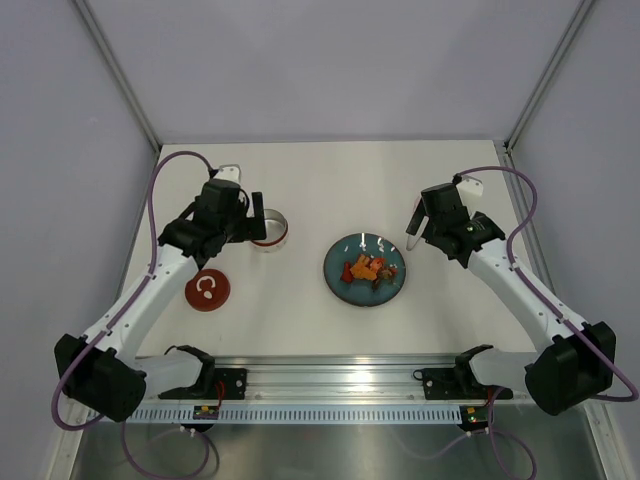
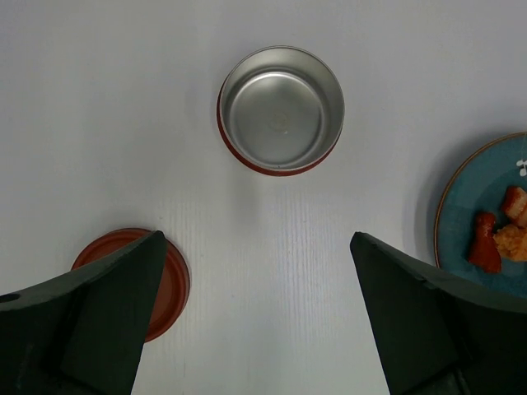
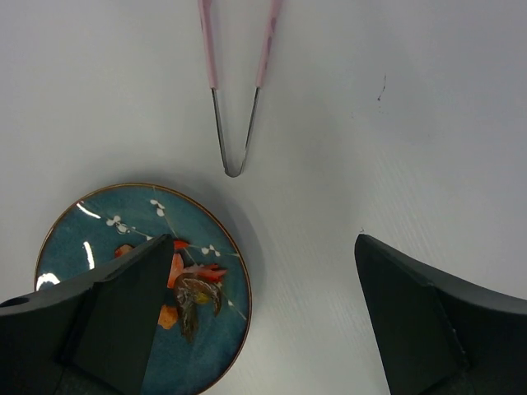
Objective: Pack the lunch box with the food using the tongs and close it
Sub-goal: Pick up the packing box from the center of the board.
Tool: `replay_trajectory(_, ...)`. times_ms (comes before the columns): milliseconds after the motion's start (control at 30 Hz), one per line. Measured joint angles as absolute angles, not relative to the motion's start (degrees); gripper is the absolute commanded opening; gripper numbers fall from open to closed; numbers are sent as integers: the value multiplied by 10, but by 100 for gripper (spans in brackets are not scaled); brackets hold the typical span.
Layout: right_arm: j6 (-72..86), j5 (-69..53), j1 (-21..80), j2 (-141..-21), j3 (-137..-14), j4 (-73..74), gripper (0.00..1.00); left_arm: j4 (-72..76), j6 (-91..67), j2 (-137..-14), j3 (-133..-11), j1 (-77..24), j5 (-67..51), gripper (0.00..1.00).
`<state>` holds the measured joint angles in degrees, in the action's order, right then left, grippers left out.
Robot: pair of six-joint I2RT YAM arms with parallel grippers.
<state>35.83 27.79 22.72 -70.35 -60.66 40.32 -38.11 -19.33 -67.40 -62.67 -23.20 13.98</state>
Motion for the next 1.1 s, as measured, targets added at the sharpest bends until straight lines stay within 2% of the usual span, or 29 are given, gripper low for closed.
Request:
replay_trajectory(333,357,278,227,-701,-604,402,99,-394,-213,-711,-646,-231,199,99)
replay_trajectory(467,355,277,227,-696,-600,403,99,-409,-225,-761,-685,-201,184,98)
replay_trajectory(667,354,268,227,-677,-594,402,99,-406,-254,-857,-727,-117,127,84)
replay_trajectory(700,354,267,227,-671,-593,402,99,-404,-257,-869,-728,-113,119,79)
replay_trajectory(900,354,262,227,-648,-587,401,99,-387,-275,-928,-733,-114,67,68)
replay_trajectory(1100,355,258,227,-643,-579,401,99,-362,-283,-997,-750,-115,58,53)
